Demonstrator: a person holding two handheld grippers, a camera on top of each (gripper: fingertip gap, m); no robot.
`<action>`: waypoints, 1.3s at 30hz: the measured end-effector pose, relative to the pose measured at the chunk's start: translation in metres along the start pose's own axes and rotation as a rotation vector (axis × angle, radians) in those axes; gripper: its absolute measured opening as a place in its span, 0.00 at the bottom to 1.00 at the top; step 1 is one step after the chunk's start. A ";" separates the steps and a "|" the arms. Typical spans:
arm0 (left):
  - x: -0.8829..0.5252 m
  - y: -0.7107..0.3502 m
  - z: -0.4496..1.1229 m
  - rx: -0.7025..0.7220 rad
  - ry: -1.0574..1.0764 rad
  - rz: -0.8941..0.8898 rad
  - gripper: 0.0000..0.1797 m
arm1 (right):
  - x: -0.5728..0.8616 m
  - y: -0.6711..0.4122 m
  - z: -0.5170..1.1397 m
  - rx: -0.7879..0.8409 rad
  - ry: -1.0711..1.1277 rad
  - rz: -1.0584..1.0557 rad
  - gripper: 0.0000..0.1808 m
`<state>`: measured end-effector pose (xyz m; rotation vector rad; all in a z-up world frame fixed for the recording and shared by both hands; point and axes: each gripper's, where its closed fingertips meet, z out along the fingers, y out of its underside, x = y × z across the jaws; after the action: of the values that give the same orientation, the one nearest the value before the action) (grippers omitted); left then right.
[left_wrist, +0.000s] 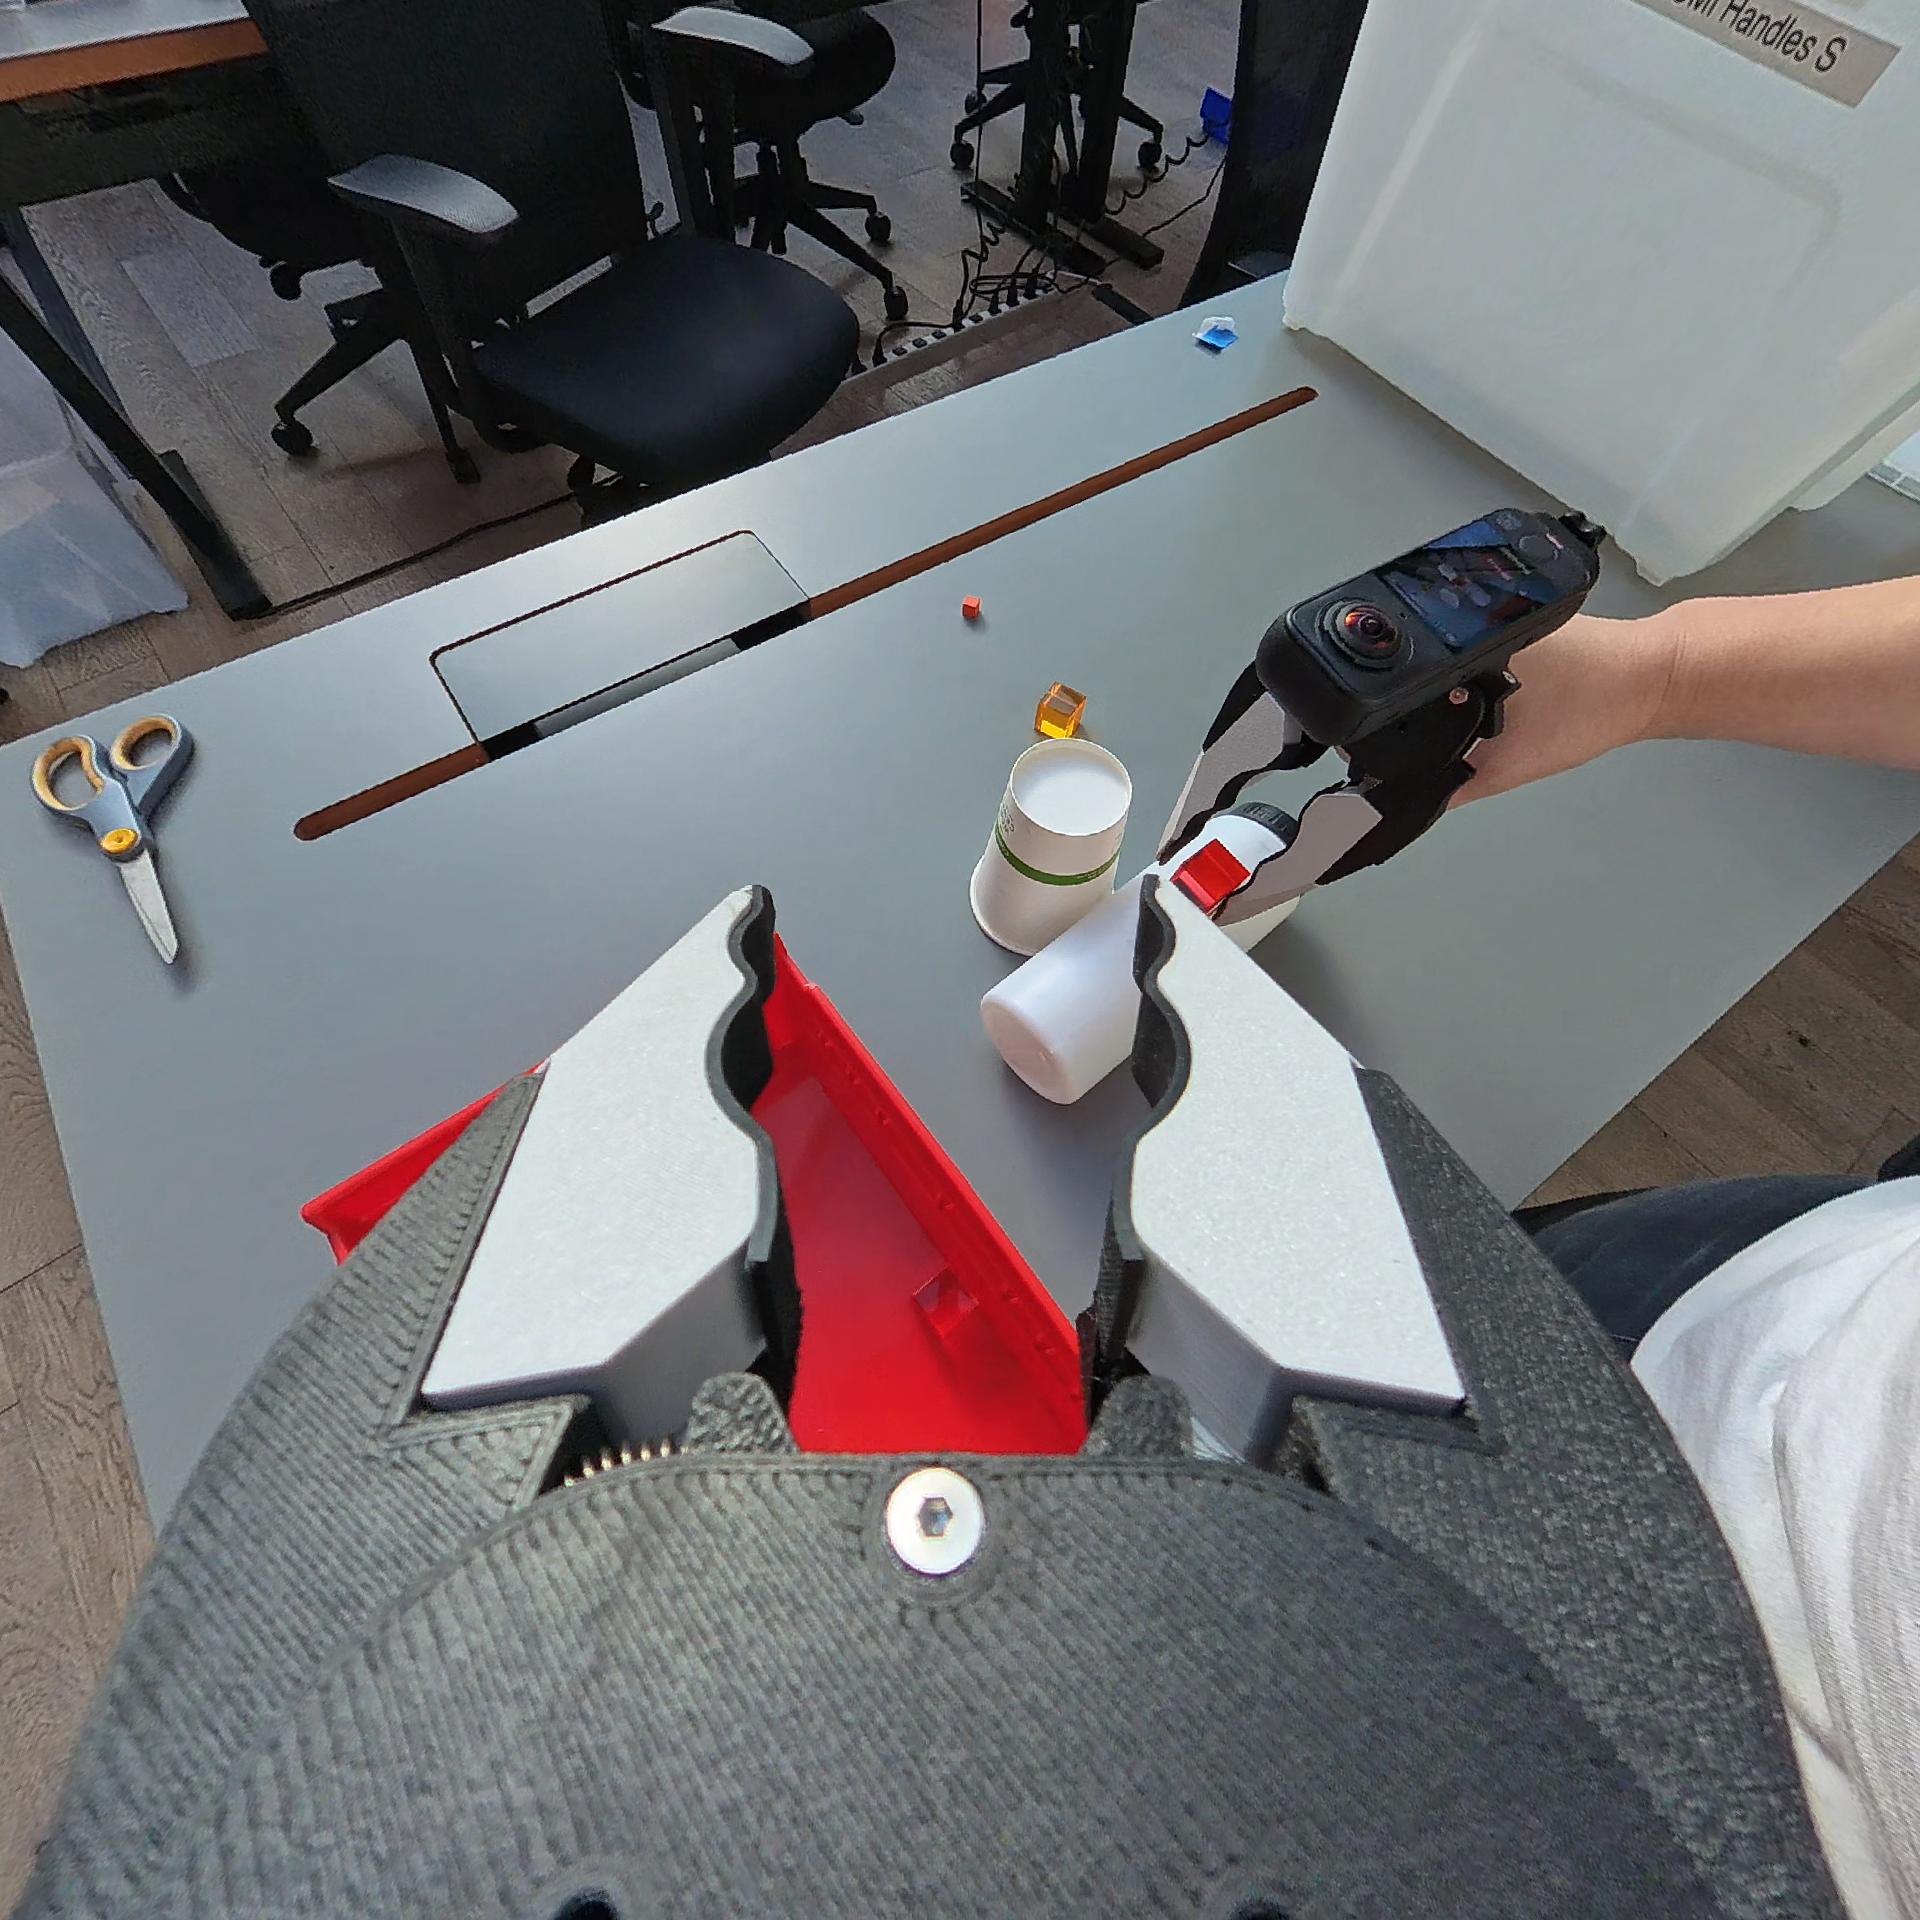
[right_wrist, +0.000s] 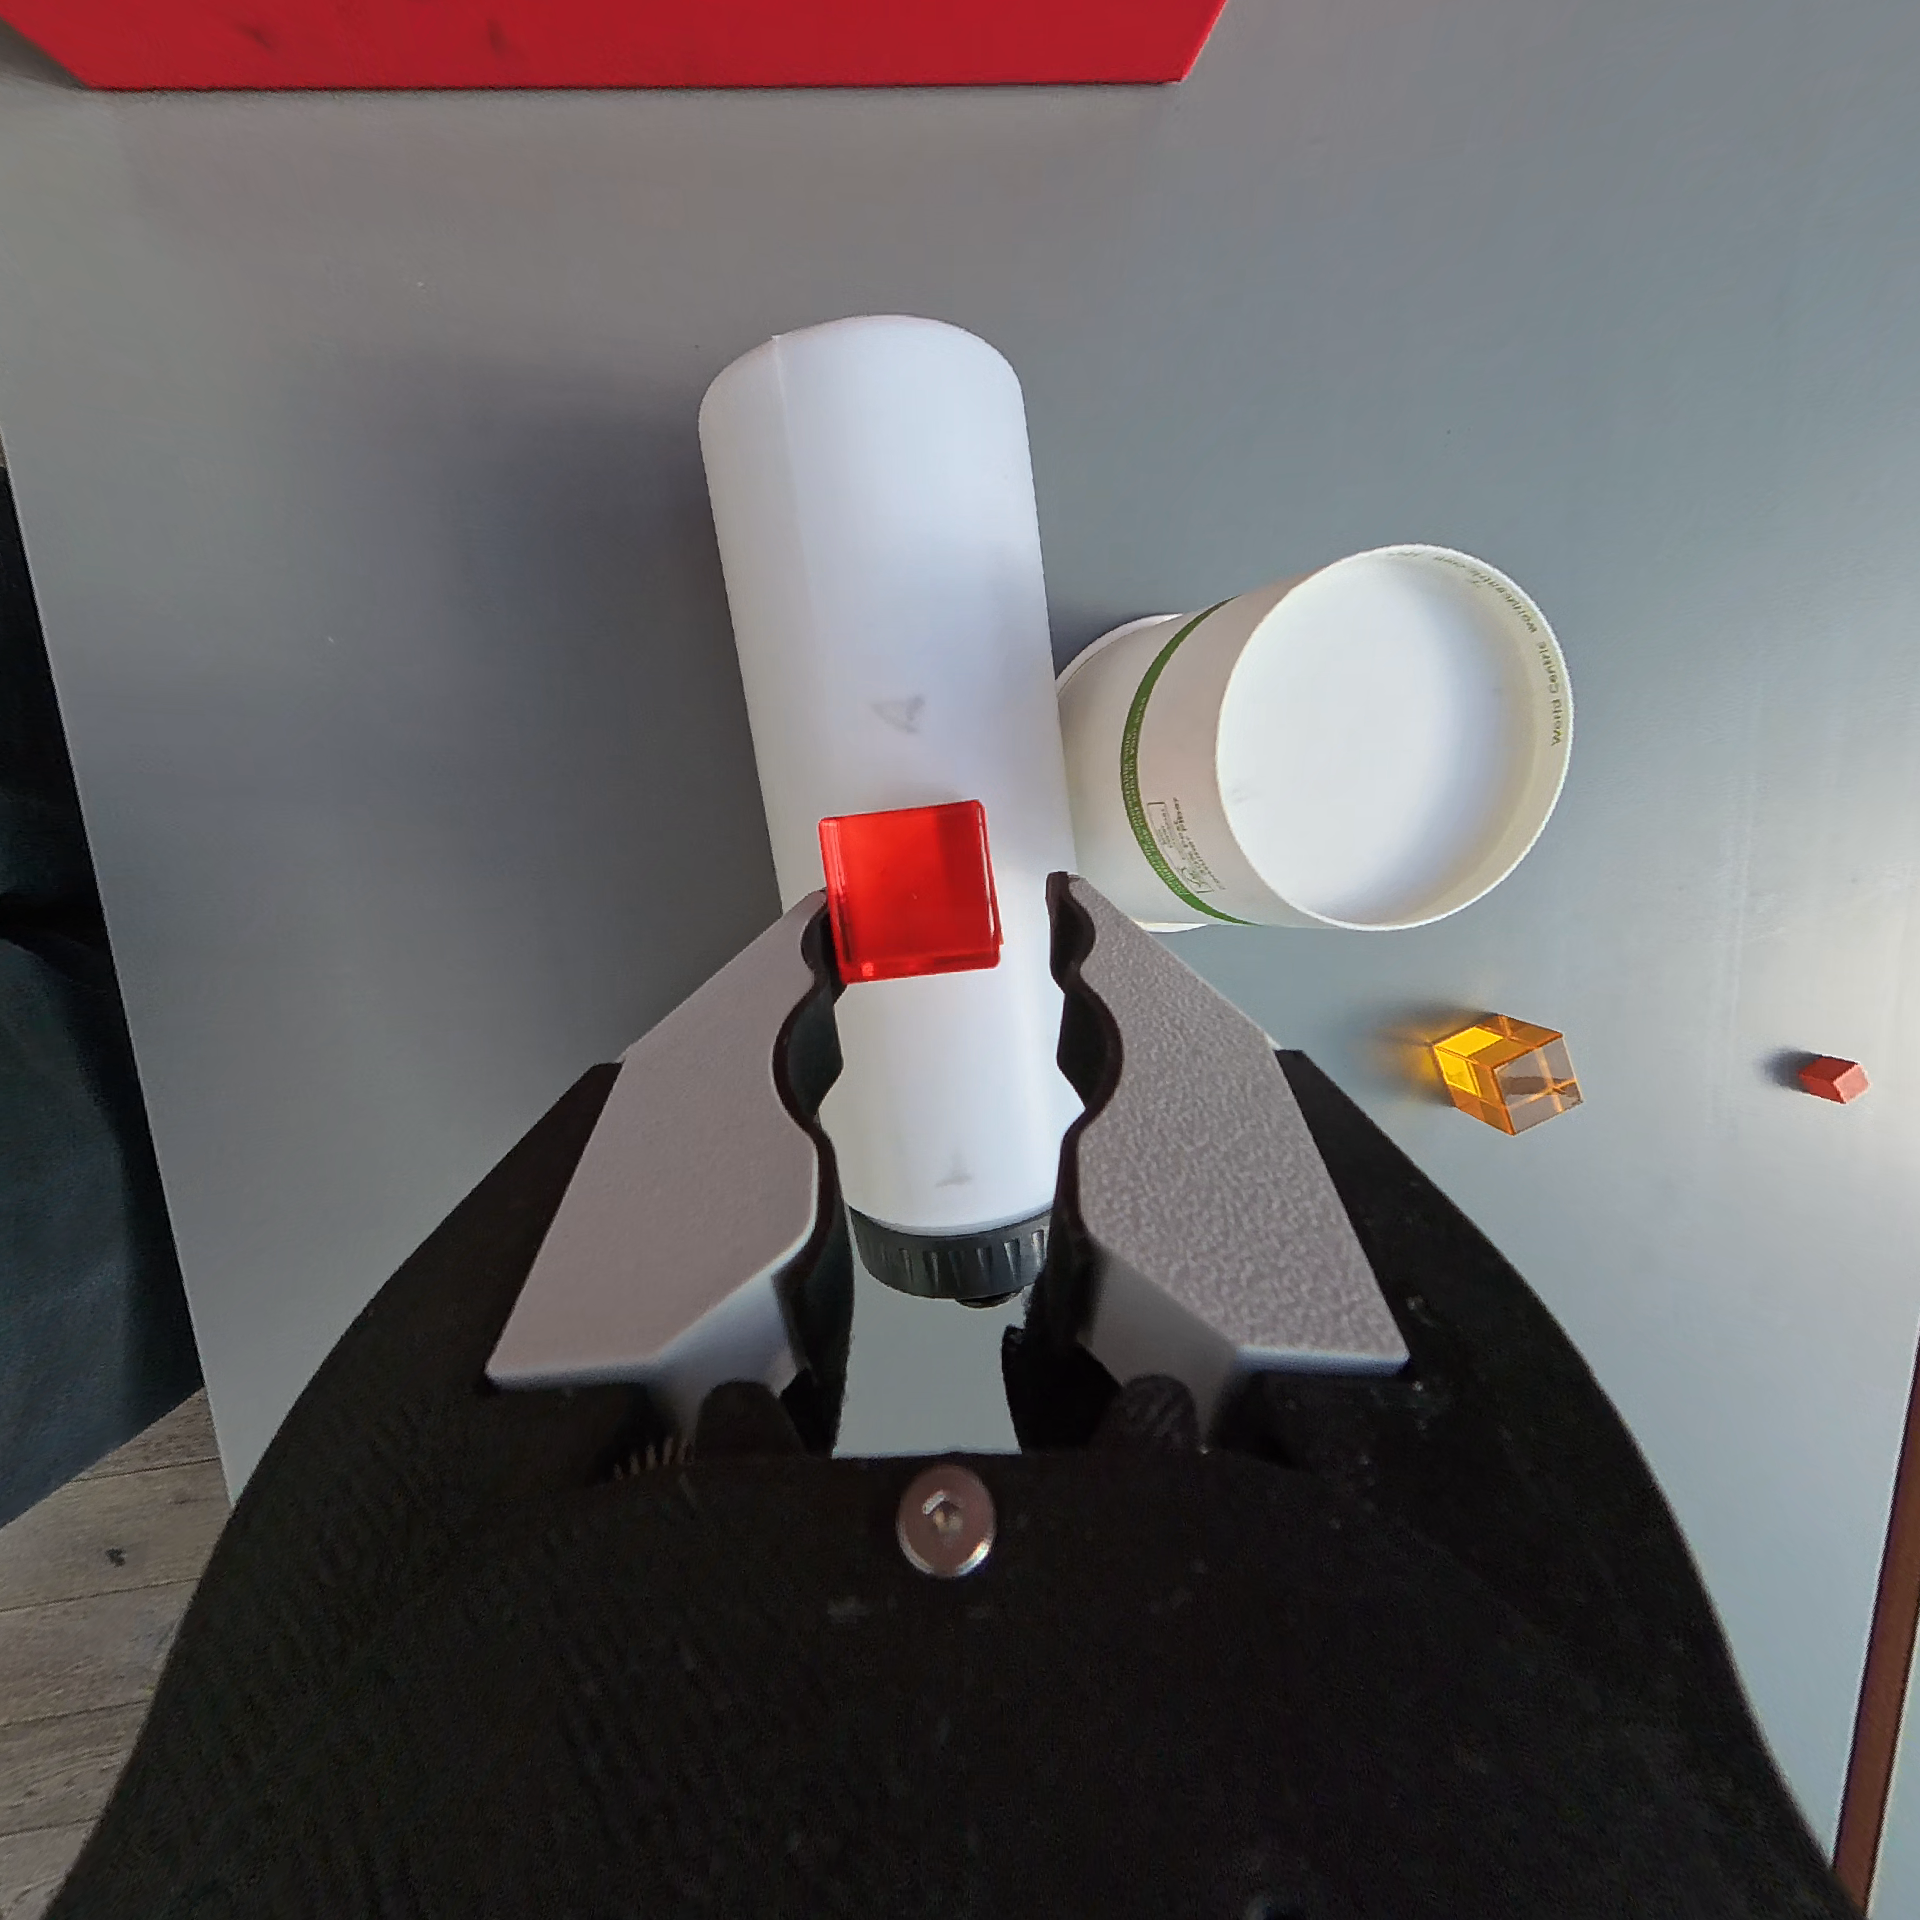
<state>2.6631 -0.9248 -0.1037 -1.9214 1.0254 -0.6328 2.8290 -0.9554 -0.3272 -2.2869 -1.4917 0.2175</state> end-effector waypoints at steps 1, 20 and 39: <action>0.000 0.000 0.000 0.000 0.001 0.000 0.38 | 0.000 0.000 0.000 0.003 0.001 0.000 0.21; 0.007 0.002 0.002 -0.003 0.021 -0.004 0.38 | 0.000 -0.003 -0.003 0.022 -0.007 -0.016 0.15; 0.014 0.010 0.005 -0.031 0.034 0.003 0.37 | 0.003 -0.003 -0.002 0.024 -0.001 -0.012 0.20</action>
<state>2.6701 -0.9370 -0.1139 -1.9417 1.0657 -0.6530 2.8283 -0.9520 -0.3235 -2.2587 -1.4950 0.2322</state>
